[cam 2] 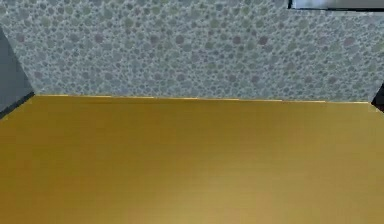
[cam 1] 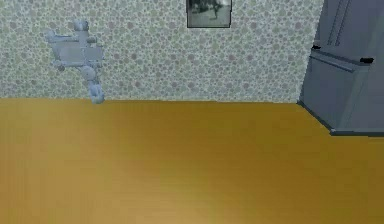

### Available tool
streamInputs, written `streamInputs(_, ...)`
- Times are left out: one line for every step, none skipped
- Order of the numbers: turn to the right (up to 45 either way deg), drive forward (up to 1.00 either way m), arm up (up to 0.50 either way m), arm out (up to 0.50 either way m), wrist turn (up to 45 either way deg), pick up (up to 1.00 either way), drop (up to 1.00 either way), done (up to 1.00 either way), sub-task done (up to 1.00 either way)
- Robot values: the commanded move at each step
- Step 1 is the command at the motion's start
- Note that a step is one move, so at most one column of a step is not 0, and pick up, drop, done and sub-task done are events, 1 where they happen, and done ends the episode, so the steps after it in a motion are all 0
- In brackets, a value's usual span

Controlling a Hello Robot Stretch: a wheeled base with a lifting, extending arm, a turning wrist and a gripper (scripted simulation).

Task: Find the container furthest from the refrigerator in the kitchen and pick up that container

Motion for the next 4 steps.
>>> streamInputs(3.0, 0.00, 0.00, 0.00, 0.0, 0.00, 0.00, 0.00, 0.00)
streamInputs(0.0, 0.30, 0.00, 0.00, 0.0, 0.00, 0.00, 0.00, 0.00)
streamInputs(-45.0, 0.00, 0.00, 0.00, 0.0, 0.00, 0.00, 0.00, 0.00)
streamInputs(-3.0, 0.00, 0.00, 0.00, 0.0, 0.00, 0.00, 0.00, 0.00)
